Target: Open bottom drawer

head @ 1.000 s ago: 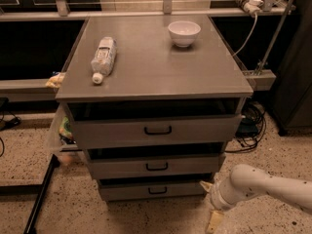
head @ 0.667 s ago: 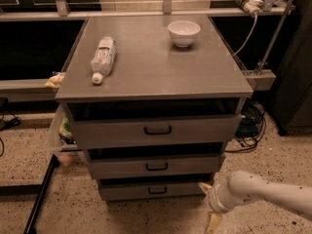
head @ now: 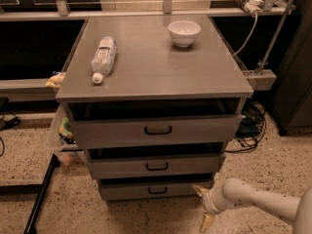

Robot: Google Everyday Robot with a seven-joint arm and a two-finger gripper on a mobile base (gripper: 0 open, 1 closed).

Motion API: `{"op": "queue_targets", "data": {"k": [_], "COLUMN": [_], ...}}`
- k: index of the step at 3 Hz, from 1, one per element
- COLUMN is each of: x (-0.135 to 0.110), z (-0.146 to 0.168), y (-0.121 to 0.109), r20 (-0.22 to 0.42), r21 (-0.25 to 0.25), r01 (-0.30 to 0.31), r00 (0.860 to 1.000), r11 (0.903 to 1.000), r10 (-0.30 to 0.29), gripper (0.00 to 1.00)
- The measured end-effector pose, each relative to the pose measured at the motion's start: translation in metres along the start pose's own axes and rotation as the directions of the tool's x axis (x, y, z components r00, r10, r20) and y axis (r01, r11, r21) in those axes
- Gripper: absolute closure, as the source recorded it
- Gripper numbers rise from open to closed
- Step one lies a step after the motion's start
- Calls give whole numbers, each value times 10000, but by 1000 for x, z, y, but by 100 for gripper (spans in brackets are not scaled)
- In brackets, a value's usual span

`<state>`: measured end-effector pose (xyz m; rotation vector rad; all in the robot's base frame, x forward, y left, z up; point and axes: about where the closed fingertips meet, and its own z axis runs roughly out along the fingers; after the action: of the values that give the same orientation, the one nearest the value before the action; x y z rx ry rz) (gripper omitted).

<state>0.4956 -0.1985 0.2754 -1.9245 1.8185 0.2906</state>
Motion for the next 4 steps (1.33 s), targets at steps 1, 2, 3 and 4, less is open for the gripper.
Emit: {"op": "queue_targets", "data": {"k": [1,2,3,4], "x": [19,25,30,37], "z": [42,46,42,42], "y": [-8,-16,-8,-20], "r20": [199,174,-148,-318], "r21": [-273,-122,375,1238], "r01": [279,230,476,769], "r00": [9994,9996,9988,9968], "r11": [9992,9997,9982,9893], "r10": [-274,-228,-470,-735], "gripper": [0,0,0,0]}}
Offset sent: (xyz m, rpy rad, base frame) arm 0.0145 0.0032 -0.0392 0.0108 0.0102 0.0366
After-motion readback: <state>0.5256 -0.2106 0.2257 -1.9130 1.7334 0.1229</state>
